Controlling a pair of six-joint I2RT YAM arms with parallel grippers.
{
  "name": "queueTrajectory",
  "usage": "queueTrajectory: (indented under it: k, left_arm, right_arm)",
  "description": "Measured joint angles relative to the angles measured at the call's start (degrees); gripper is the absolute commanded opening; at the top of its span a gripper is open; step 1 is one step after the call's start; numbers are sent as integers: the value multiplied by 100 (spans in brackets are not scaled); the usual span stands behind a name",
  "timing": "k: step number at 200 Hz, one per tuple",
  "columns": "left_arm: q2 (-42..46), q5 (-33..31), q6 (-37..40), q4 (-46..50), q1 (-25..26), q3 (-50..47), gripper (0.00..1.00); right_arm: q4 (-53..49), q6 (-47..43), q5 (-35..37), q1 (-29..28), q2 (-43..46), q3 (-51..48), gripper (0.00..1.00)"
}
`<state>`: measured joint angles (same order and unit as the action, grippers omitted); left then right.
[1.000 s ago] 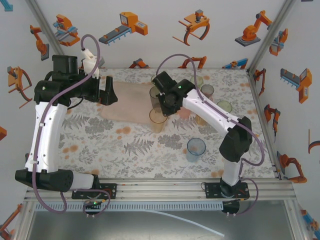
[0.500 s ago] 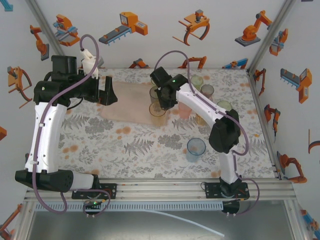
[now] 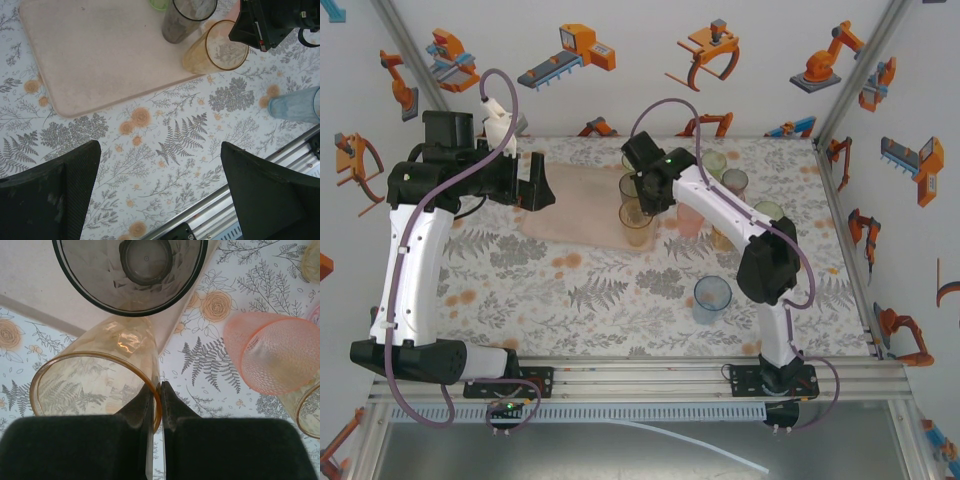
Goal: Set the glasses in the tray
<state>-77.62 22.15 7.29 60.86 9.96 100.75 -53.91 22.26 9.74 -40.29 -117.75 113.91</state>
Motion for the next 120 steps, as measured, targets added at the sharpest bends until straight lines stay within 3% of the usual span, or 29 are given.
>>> queueTrajectory:
  k: [120]
  left_arm:
    - [0,15,-2,0,-31,0,97]
  right_arm:
    - [238,24,-131,37,-149,-20,5]
